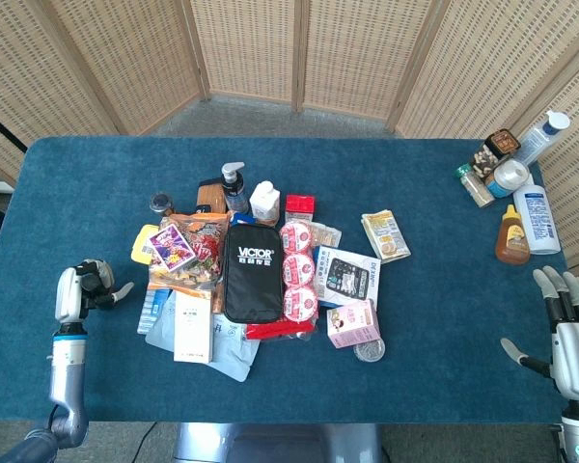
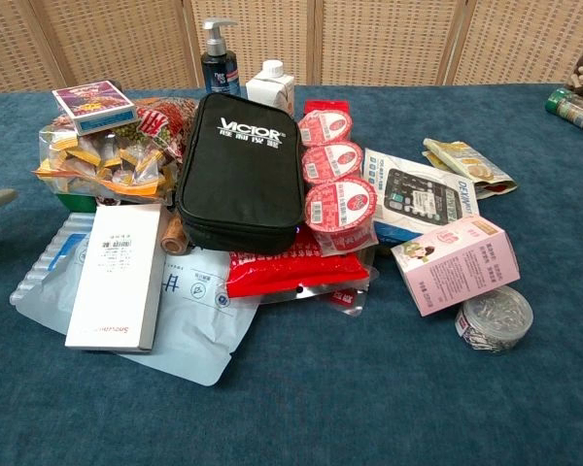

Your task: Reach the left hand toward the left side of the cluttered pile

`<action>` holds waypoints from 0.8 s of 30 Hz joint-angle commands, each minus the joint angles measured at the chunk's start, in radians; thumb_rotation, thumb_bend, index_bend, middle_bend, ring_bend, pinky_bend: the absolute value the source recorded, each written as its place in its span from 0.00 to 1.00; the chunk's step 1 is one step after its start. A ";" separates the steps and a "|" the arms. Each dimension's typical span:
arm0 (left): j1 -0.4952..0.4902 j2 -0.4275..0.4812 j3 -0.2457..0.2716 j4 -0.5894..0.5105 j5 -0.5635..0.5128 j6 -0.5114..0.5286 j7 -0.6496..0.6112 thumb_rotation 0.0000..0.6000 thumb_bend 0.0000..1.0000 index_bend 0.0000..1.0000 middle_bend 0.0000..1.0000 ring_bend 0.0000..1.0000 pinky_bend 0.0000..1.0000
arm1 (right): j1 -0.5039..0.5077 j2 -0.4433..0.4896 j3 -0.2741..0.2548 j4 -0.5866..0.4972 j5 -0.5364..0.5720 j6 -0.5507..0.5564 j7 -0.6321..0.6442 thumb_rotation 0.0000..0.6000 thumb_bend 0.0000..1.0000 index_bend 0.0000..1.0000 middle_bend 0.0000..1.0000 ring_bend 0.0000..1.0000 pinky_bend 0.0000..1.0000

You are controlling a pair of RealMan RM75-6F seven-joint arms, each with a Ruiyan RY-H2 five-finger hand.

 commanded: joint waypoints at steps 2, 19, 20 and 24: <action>-0.004 0.003 -0.007 0.004 -0.003 0.011 -0.005 1.00 0.10 0.87 0.78 0.56 0.59 | 0.001 -0.001 -0.001 -0.001 0.000 -0.003 -0.003 1.00 0.00 0.00 0.00 0.00 0.00; 0.012 0.233 -0.062 -0.433 0.043 0.227 0.148 1.00 0.10 0.87 0.78 0.56 0.59 | 0.003 0.004 -0.006 -0.013 -0.011 -0.004 0.002 1.00 0.00 0.00 0.00 0.00 0.00; 0.016 0.258 -0.067 -0.486 0.046 0.238 0.173 1.00 0.10 0.87 0.78 0.56 0.59 | 0.002 0.004 -0.006 -0.015 -0.013 -0.002 0.002 1.00 0.00 0.00 0.00 0.00 0.00; 0.022 0.329 -0.084 -0.631 0.053 0.258 0.251 1.00 0.10 0.87 0.79 0.56 0.61 | 0.001 0.007 -0.007 -0.019 -0.017 0.001 0.005 1.00 0.00 0.00 0.00 0.00 0.00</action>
